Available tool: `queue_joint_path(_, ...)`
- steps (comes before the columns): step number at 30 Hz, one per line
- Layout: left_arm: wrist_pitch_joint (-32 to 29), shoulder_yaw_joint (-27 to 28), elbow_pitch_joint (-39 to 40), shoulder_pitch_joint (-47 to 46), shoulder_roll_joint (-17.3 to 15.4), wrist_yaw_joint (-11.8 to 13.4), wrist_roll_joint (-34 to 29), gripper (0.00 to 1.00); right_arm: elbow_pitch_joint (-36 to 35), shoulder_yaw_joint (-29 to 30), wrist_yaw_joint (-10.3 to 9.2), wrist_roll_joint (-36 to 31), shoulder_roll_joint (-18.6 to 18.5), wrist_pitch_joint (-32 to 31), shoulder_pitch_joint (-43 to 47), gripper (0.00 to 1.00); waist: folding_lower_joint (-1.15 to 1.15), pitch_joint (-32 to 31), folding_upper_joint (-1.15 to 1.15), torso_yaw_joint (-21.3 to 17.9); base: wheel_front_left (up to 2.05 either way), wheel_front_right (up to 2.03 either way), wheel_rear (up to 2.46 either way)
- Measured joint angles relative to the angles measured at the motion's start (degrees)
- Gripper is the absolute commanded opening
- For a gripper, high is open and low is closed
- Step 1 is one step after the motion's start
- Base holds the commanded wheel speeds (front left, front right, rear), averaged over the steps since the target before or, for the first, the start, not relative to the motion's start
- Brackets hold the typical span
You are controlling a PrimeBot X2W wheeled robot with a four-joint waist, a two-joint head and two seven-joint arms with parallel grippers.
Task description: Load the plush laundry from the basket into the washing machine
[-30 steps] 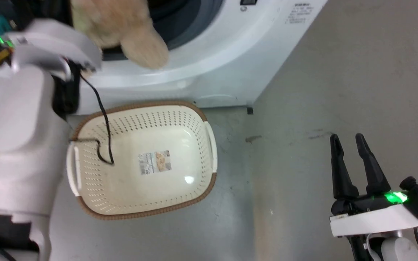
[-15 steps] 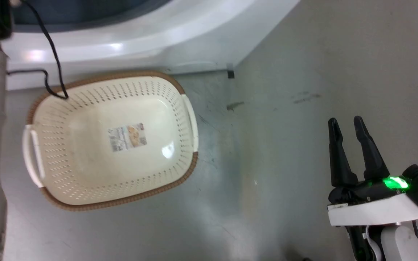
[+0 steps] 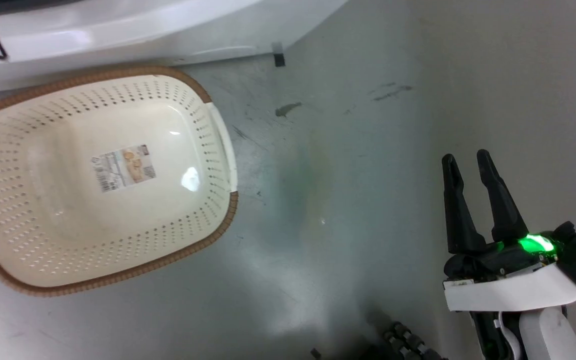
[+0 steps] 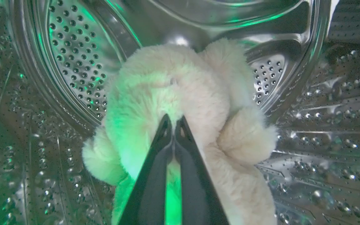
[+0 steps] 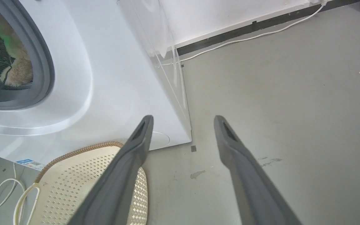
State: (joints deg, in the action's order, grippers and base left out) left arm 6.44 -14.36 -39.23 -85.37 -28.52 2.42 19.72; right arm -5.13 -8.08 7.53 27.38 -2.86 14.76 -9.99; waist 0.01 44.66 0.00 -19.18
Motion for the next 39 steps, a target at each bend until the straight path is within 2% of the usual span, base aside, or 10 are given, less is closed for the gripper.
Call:
queue_joint_path(11,-1.4,-1.2,1.4,-6.6,-3.2,-0.1,-2.0,0.0,-1.8,-1.1,0.0,0.5,0.0,0.0,0.0,1.0,0.0,3.0,0.0,-3.0,0.0,0.0,0.0)
queue_joint_path(25,-1.9,-1.7,-3.1,-7.2,-3.2,-0.4,-0.8,0.0,-3.0,-1.1,0.0,0.4,0.0,0.0,0.1,1.0,0.0,5.5,0.0,-2.5,0.0,0.0,0.0)
queue_joint_path(29,-1.9,-1.7,-5.6,-5.5,-1.8,-0.7,1.0,0.0,-3.0,-0.7,0.0,-0.2,0.0,0.0,0.0,1.0,0.0,5.4,0.0,-1.6,0.0,0.0,0.0)
queue_joint_path(30,-1.9,-1.6,-5.9,-5.4,-1.5,-0.7,1.2,0.43,-3.0,-0.6,0.0,-0.2,0.0,0.0,0.0,1.0,-0.01,5.4,0.0,-1.4,0.0,0.0,0.0)
queue_joint_path(31,-2.1,-1.7,-6.3,-5.4,-1.2,-0.7,1.4,1.0,-3.0,-0.6,0.0,-0.3,0.0,0.0,0.0,1.0,-0.01,5.3,0.0,-1.2,0.0,0.0,0.0)
queue_joint_path(35,-2.4,-1.8,-7.7,-5.4,-0.6,-0.9,1.7,1.0,-2.9,-0.3,0.0,-0.7,0.0,0.0,-0.1,1.0,-0.01,4.8,0.0,-0.6,0.0,0.0,0.0)
queue_joint_path(39,-0.5,-2.5,-9.5,-5.5,1.4,-1.4,2.3,1.0,-2.5,0.2,0.0,-1.6,0.0,0.0,-0.2,1.0,-0.01,3.3,0.0,0.5,0.0,0.0,0.0)
